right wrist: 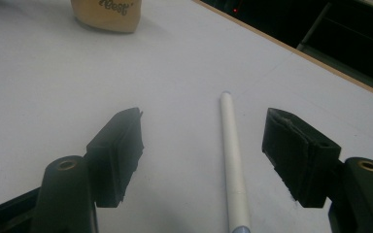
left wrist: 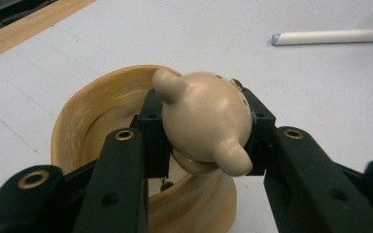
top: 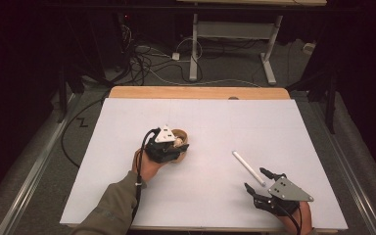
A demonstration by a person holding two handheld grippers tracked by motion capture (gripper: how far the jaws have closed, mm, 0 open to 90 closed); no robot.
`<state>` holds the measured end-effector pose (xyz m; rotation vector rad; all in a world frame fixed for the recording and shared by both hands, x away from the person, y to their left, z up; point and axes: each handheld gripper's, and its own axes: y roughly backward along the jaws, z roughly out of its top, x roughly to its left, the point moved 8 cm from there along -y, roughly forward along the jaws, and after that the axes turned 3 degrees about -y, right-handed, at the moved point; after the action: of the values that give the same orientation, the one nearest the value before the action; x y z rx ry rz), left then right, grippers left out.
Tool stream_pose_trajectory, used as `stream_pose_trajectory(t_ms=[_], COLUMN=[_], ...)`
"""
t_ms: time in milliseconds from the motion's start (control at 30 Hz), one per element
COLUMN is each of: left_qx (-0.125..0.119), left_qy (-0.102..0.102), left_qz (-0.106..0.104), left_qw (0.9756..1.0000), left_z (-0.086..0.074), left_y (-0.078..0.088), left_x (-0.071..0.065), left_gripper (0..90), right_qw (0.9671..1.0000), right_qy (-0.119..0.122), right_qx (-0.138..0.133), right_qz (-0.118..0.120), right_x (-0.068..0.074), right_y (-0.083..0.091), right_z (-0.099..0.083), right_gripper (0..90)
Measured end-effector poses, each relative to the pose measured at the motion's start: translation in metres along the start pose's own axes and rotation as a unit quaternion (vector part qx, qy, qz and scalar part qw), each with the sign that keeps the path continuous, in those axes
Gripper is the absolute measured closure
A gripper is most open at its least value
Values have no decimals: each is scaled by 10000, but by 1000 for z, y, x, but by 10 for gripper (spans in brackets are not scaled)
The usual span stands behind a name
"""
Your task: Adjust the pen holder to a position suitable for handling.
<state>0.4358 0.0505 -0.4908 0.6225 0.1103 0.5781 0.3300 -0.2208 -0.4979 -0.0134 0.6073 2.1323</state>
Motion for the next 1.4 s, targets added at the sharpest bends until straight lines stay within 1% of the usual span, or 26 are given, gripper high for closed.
stream_pose_trajectory(t_ms=[33, 133, 267, 333, 400, 467, 500, 567, 600, 633, 667, 833, 867, 900, 933, 1033, 1067, 1100, 1200, 1233, 1367, 1400], left_qx=[-14, -41, -117, -137, -68, -67, -67, -200, -202, -202, -240, -336, -379, -379, -374, -440, -440, -495, -474, -463, -542, -542], left_qy=[-29, -40, -25, -50, -120, -181, -181, -195, -259, -259, -280, -340, -361, -361, -463, -587, -587, -689, -818, -864, -1069, -1069], left_qz=[-18, 37, -9, -26, 3, 37, 37, 88, 158, 158, 206, 271, 349, 349, 453, 575, 575, 639, 777, 801, 848, 848], left_qw=[10000, 10000, 9999, 9999, 9999, 9998, 9998, 9996, 9993, 9993, 9991, 9985, 9980, 9980, 9972, 9956, 9956, 9943, 9925, 9920, 9892, 9892], left_z=[0, 0, -2, -3, -4, -3, -3, 0, 1, 1, 3, 6, 8, 8, 9, 12, 12, 14, 16, 16, 17, 17], left_y=[-1, -2, -1, -1, -2, -2, -2, 2, 4, 4, 8, 15, 18, 18, 22, 29, 29, 34, 40, 42, 52, 52], left_x=[-3, -5, -5, -7, -8, -9, -9, -9, -8, -8, -8, -9, -9, -9, -9, -11, -11, -12, -14, -16, -22, -22], left_gripper=[611, 609, 604, 597, 536, 529, 528, 513, 512, 495, 485, 467, 453, 441, 429, 356, 345, 329, 314, 287, 268, 253], right_qw=[10000, 10000, 10000, 10000, 10000, 10000, 10000, 10000, 10000, 10000, 10000, 10000, 10000, 10000, 10000, 10000, 10000, 10000, 10000, 10000, 10000, 10000], right_qy=[3, 19, 4, 4, 28, 32, 32, 15, 6, -5, 7, 14, 13, -3, -12, -10, -5, 0, -17, -8, -6, -7], right_qx=[0, 11, 0, 2, 29, 29, 21, 0, -5, -3, -4, -6, -14, -11, -15, -26, -22, -15, -12, -18, -11, -7], right_qz=[-7, -5, -29, -17, -20, -23, -23, -56, -54, -49, -51, -45, -44, -51, -55, -64, -63, -68, -74, -76, -81, -79], right_x=[0, 0, 0, 1, 1, 1, 1, 0, 0, 0, 0, 0, 0, 0, 0, -1, -1, -1, -2, -2, -2, -2], right_y=[0, 0, 0, -1, -1, -1, -1, 0, 0, 0, 0, 0, 0, 1, 1, 1, 1, 1, 1, 1, 1, 1], right_z=[0, 0, 0, 0, -1, -1, 0, 0, 0, 0, 0, 0, 1, 1, 1, 1, 1, 0, 0, 0, 0, 0], right_gripper=[312, 312, 314, 314, 314, 315, 316, 318, 318, 318, 318, 318, 318, 318, 318, 318, 318, 318, 318, 318, 318, 318])
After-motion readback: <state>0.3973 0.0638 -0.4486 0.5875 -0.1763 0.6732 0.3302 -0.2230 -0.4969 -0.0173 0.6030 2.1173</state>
